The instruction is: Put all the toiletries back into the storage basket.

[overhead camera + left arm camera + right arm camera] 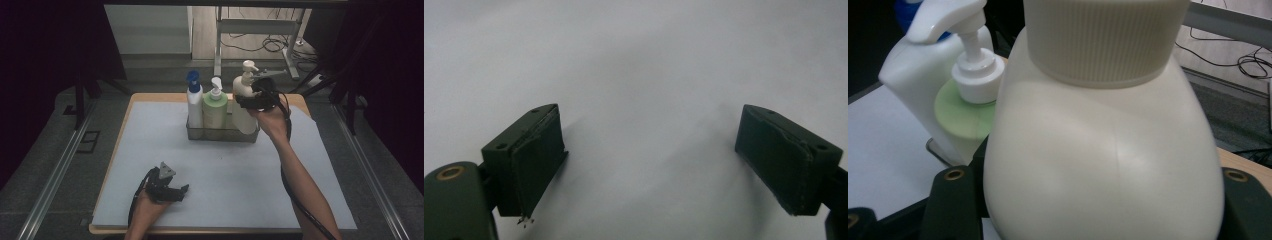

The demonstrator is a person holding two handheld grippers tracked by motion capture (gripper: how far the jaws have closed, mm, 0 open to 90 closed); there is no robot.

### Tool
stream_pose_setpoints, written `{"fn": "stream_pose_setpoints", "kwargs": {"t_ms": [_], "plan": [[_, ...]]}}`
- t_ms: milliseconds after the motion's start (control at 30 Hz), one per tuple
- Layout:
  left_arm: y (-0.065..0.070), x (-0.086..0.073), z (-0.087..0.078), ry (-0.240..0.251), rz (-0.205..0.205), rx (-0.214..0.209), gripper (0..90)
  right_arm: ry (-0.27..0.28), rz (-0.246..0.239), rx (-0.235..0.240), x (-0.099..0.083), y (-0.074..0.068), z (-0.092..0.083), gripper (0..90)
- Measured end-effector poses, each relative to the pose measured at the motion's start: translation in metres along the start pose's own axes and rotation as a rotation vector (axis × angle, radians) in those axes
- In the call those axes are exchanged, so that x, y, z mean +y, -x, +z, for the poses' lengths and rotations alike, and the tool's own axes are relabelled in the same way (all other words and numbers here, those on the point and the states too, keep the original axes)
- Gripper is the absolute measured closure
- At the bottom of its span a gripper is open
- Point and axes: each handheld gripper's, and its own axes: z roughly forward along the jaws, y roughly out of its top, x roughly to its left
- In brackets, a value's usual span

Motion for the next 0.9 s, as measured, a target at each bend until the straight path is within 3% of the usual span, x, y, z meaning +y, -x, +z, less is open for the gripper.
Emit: {"fn": "stream_pose_setpoints", "kwargs": {"t_ms": [400,900], "plan": [[0.000,0.000,0.000,0.002,-0.002,0.000,12.0,0.007,0.006,-0.027,0.005,0.005,0.020,36.4],[0.000,0.000,0.000,0.003,-0.004,0.000,11.9,0.014,0.003,-0.038,-0.003,0.007,0.039,36.4]]}}
